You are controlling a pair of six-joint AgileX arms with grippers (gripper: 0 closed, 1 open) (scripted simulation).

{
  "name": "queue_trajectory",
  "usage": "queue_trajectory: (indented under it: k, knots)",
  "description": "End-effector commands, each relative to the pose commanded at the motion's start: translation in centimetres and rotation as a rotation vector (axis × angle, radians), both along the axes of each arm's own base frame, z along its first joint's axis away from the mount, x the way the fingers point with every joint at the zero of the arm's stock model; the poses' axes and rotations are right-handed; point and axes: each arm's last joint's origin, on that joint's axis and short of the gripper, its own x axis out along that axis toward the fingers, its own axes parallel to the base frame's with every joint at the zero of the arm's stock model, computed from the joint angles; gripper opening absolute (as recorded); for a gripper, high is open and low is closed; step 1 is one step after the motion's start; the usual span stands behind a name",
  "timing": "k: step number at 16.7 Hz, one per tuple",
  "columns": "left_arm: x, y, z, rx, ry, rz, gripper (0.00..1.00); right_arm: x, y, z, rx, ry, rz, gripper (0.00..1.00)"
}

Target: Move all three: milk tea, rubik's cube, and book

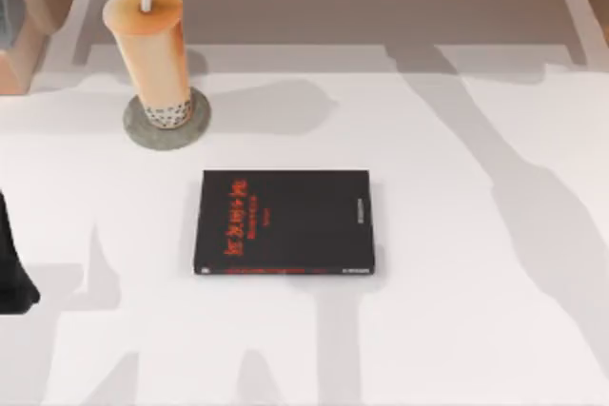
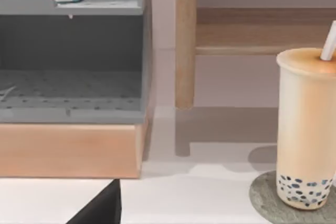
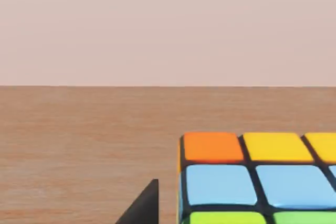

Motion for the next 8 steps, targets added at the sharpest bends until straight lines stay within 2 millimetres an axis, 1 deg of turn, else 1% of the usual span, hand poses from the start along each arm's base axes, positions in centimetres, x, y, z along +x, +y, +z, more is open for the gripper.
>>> queue_trajectory:
  k: [1, 8]
  knots:
    - [0.0, 0.0, 0.0, 0.0, 0.0, 0.0, 1.0, 0.0, 0.0, 0.0, 0.0, 0.0, 0.0, 1.0]
    - [0.0, 0.0, 0.0, 0.0, 0.0, 0.0, 1.0, 0.0, 0.0, 0.0, 0.0, 0.0, 0.0, 1.0]
